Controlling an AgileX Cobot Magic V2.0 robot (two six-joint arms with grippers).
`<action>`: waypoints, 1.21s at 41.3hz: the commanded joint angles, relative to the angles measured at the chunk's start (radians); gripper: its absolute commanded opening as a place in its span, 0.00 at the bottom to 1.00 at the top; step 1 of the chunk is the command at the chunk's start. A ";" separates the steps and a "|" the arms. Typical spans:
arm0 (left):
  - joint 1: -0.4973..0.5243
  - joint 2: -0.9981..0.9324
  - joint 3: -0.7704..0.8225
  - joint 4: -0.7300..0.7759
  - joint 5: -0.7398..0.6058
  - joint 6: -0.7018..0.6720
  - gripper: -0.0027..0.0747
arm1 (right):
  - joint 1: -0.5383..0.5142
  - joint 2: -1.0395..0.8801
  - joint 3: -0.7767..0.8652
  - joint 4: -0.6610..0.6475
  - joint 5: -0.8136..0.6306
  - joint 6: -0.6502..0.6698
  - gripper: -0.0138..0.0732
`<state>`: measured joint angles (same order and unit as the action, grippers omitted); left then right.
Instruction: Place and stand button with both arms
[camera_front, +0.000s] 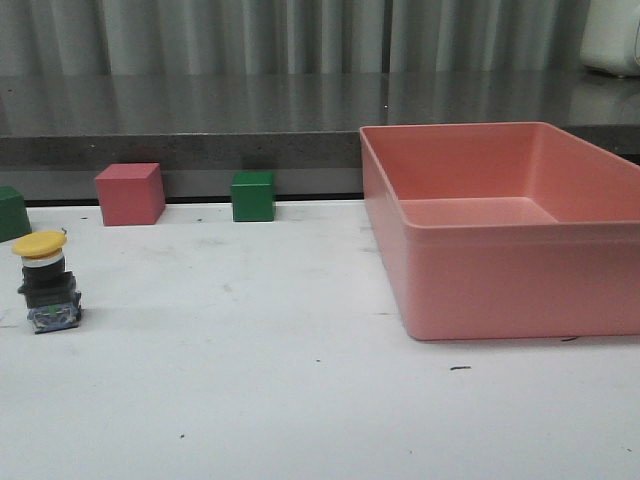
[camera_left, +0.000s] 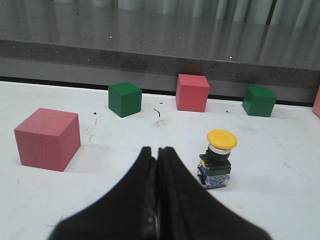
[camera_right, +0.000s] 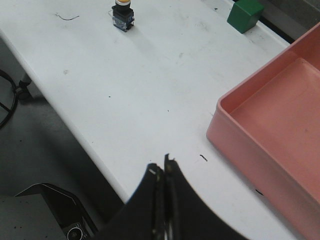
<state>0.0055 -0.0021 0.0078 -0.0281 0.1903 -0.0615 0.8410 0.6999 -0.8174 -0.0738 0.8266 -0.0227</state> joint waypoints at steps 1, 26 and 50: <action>-0.008 -0.025 0.015 -0.010 -0.084 -0.002 0.01 | -0.003 -0.006 -0.025 -0.004 -0.068 -0.007 0.08; -0.008 -0.025 0.015 -0.010 -0.084 -0.002 0.01 | -0.446 -0.266 0.215 0.021 -0.229 -0.007 0.08; -0.008 -0.025 0.015 -0.010 -0.084 -0.002 0.01 | -0.827 -0.728 0.821 0.137 -0.910 -0.007 0.08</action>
<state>0.0055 -0.0021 0.0078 -0.0304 0.1903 -0.0615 0.0339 -0.0067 -0.0069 0.0336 0.0527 -0.0227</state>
